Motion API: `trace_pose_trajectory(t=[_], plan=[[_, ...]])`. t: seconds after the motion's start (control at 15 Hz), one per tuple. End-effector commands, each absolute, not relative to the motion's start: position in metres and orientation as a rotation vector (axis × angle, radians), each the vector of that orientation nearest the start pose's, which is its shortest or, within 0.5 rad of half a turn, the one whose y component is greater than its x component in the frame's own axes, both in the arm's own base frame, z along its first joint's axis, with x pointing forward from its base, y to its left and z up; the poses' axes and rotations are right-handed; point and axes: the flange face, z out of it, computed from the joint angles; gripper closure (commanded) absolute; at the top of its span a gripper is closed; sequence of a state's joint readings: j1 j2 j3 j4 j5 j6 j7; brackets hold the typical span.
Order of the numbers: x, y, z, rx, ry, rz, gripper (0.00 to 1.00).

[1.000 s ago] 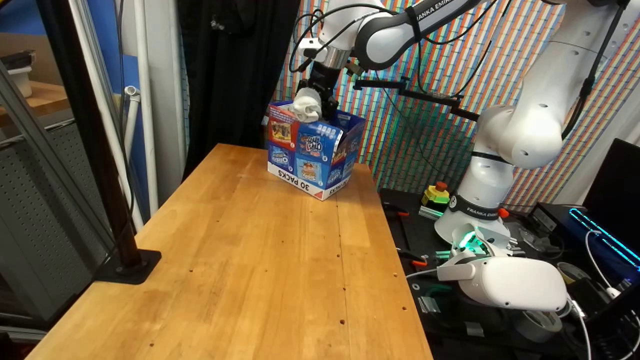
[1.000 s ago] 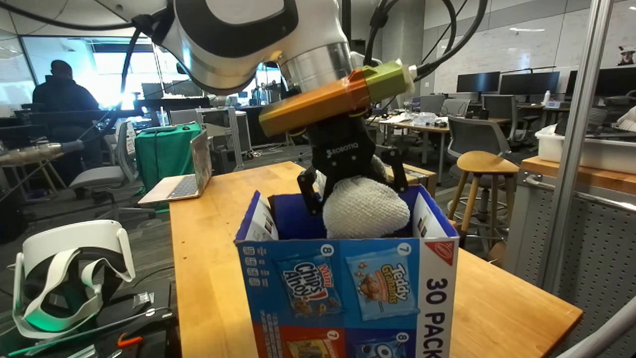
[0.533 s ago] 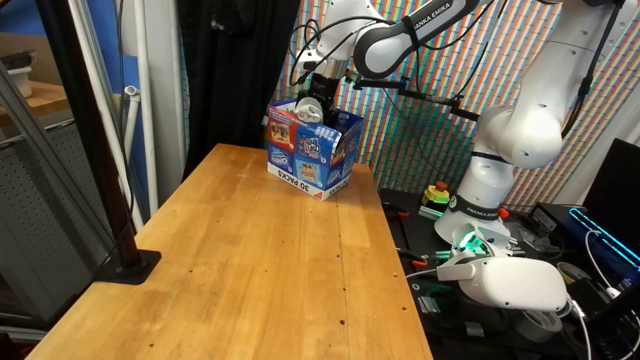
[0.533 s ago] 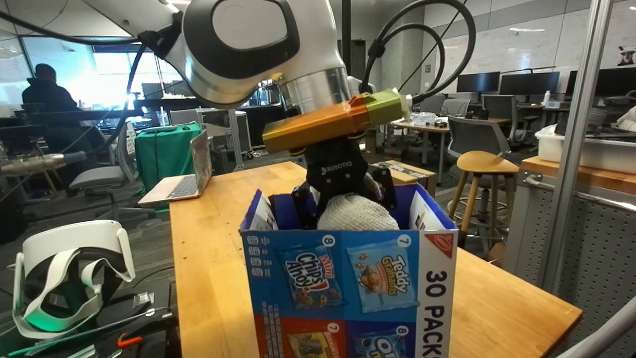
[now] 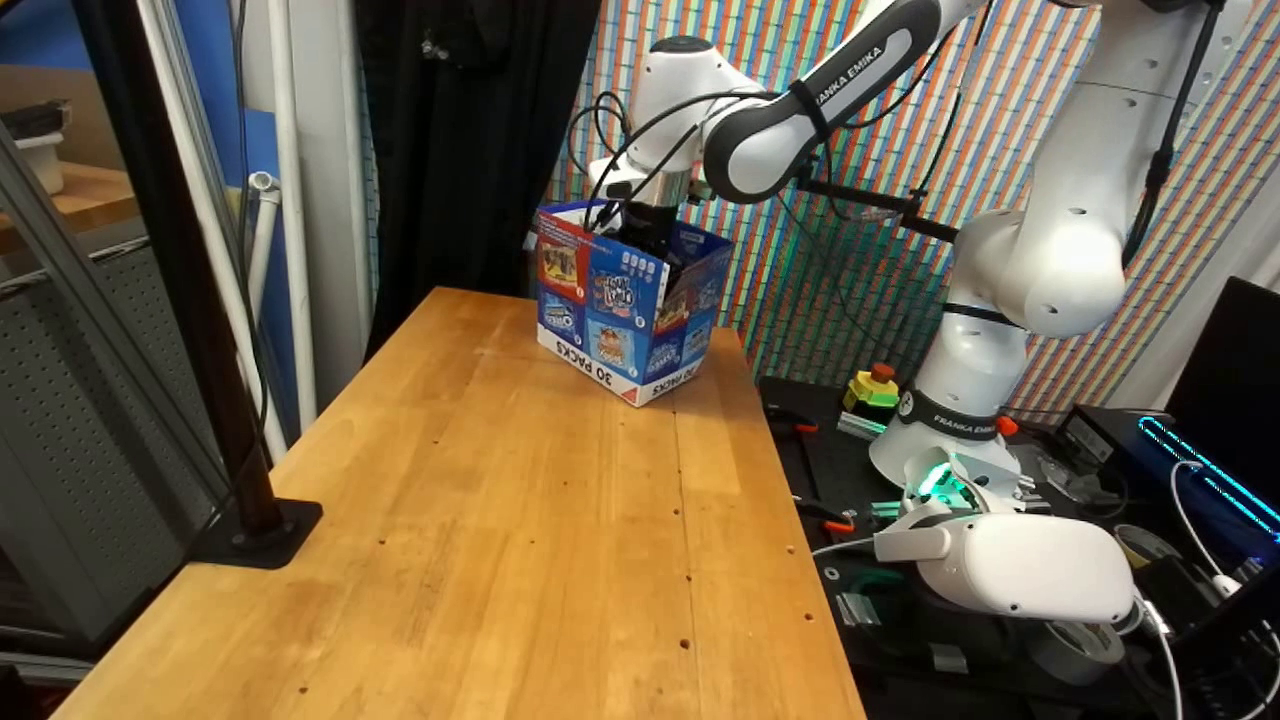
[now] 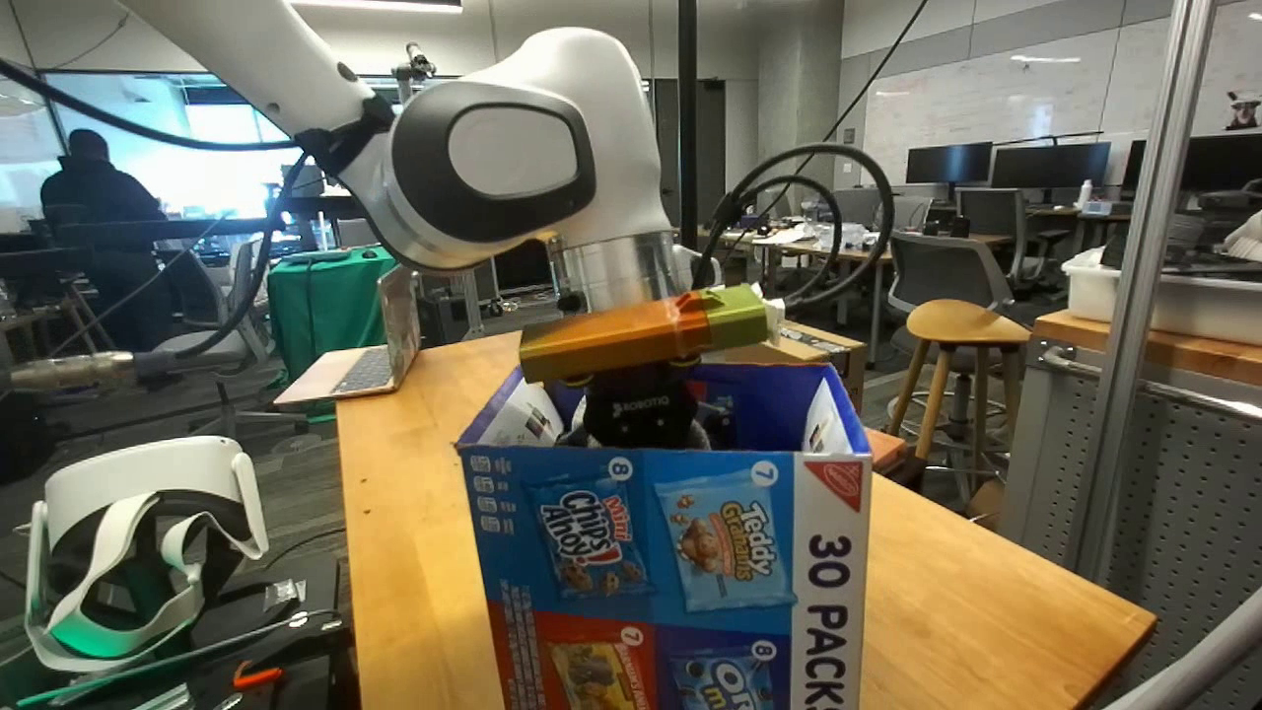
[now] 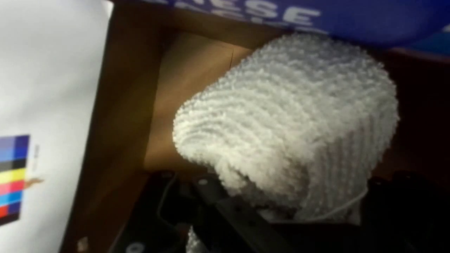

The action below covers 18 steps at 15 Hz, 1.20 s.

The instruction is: Put the green object in the towel then put it in the box

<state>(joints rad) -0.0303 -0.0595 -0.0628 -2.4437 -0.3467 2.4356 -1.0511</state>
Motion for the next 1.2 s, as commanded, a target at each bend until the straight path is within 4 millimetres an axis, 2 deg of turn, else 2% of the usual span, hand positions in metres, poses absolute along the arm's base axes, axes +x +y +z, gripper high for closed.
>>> trace_pose_trajectory(t=[0.0, 0.27, 0.33, 0.47, 0.6, 0.87, 0.93, 1.13], plan=[[0.48, -0.044, 0.309, -2.727, -1.959, 0.181, 0.91], [0.481, -0.044, 0.303, -2.734, -1.917, 0.193, 0.9], [0.481, -0.045, 0.307, -2.75, -1.89, 0.177, 0.49], [0.483, -0.051, 0.322, -2.795, -1.826, 0.116, 0.48], [0.483, -0.061, 0.35, -2.845, -1.752, 0.013, 0.35], [0.484, -0.082, 0.415, -2.958, -1.653, -0.203, 0.04], [0.482, -0.086, 0.431, -2.977, -1.646, -0.25, 0.01], [0.475, -0.09, 0.468, -3.017, -1.6, -0.381, 0.0]])
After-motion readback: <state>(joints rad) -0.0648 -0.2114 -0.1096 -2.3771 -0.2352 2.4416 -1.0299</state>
